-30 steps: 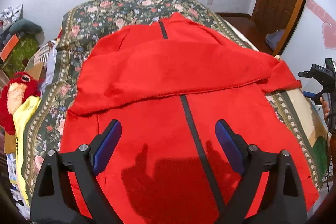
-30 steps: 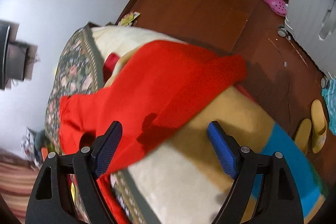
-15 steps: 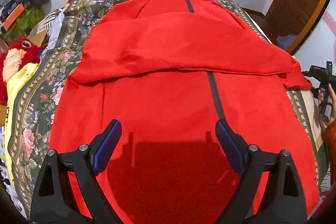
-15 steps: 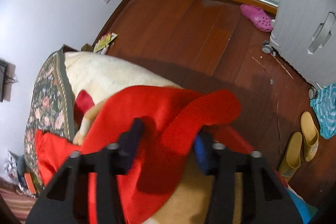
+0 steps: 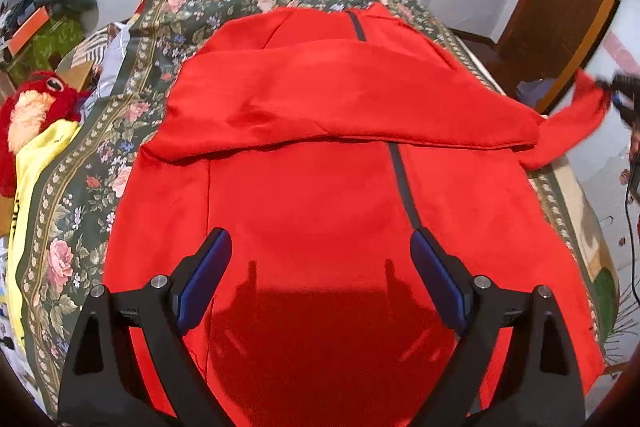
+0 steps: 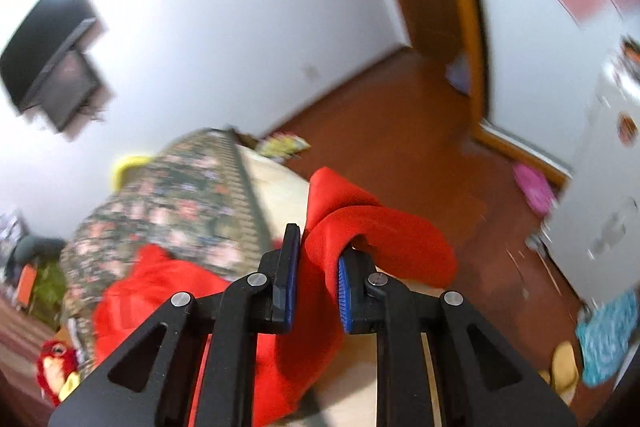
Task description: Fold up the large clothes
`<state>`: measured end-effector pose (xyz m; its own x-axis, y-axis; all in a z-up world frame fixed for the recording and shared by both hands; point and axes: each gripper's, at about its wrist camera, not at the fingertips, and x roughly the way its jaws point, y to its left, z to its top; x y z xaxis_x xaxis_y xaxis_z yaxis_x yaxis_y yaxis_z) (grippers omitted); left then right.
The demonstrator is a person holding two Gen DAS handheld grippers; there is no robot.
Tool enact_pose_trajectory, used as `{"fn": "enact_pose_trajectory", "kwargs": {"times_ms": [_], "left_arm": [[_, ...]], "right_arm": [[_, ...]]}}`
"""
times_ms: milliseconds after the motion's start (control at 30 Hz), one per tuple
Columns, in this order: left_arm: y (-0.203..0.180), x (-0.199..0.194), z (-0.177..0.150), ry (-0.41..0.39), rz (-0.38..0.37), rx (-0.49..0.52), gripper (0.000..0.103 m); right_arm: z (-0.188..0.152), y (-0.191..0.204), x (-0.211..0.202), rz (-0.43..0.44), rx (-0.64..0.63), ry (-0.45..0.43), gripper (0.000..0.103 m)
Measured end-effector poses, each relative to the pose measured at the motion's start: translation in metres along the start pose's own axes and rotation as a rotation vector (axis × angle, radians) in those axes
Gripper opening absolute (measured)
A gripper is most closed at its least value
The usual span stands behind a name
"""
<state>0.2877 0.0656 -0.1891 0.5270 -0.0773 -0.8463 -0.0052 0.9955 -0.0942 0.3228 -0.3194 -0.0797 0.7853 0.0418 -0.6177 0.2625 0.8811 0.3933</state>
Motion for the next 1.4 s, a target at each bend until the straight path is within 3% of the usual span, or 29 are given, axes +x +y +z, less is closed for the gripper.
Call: {"fn": "enact_pose_trajectory", "kwargs": {"times_ms": [233, 433, 633, 767, 933, 1000, 1067, 1133, 1400], "left_arm": [[0.007, -0.022, -0.005, -0.054, -0.013, 0.023, 0.091], [0.028, -0.032, -0.015, -0.07, 0.005, 0.008, 0.091], [0.057, -0.037, -0.028, -0.062, 0.006, -0.05, 0.091], [0.077, -0.036, -0.037, -0.049, 0.016, -0.094, 0.091], [0.088, -0.034, -0.042, -0.038, 0.026, -0.126, 0.091], [0.087, -0.031, -0.041, -0.028, 0.033, -0.126, 0.091], [0.084, -0.03, -0.038, -0.026, 0.033, -0.12, 0.091], [0.075, -0.03, -0.031, -0.031, 0.03, -0.105, 0.091], [0.02, -0.029, 0.018, -0.062, -0.014, -0.004, 0.091]], "right_arm": [[-0.005, 0.106, -0.022, 0.209, -0.171, -0.024, 0.015], [-0.057, 0.184, 0.011, 0.383, -0.25, 0.188, 0.015], [-0.147, 0.232, 0.071, 0.388, -0.375, 0.471, 0.015], [-0.201, 0.239, 0.096, 0.329, -0.419, 0.682, 0.015], [-0.231, 0.232, 0.097, 0.282, -0.499, 0.812, 0.022], [-0.233, 0.228, 0.088, 0.296, -0.551, 0.848, 0.038], [-0.23, 0.224, 0.076, 0.323, -0.576, 0.863, 0.051], [-0.222, 0.218, 0.065, 0.353, -0.577, 0.851, 0.057], [-0.174, 0.165, 0.018, 0.32, -0.666, 0.584, 0.066]]}}
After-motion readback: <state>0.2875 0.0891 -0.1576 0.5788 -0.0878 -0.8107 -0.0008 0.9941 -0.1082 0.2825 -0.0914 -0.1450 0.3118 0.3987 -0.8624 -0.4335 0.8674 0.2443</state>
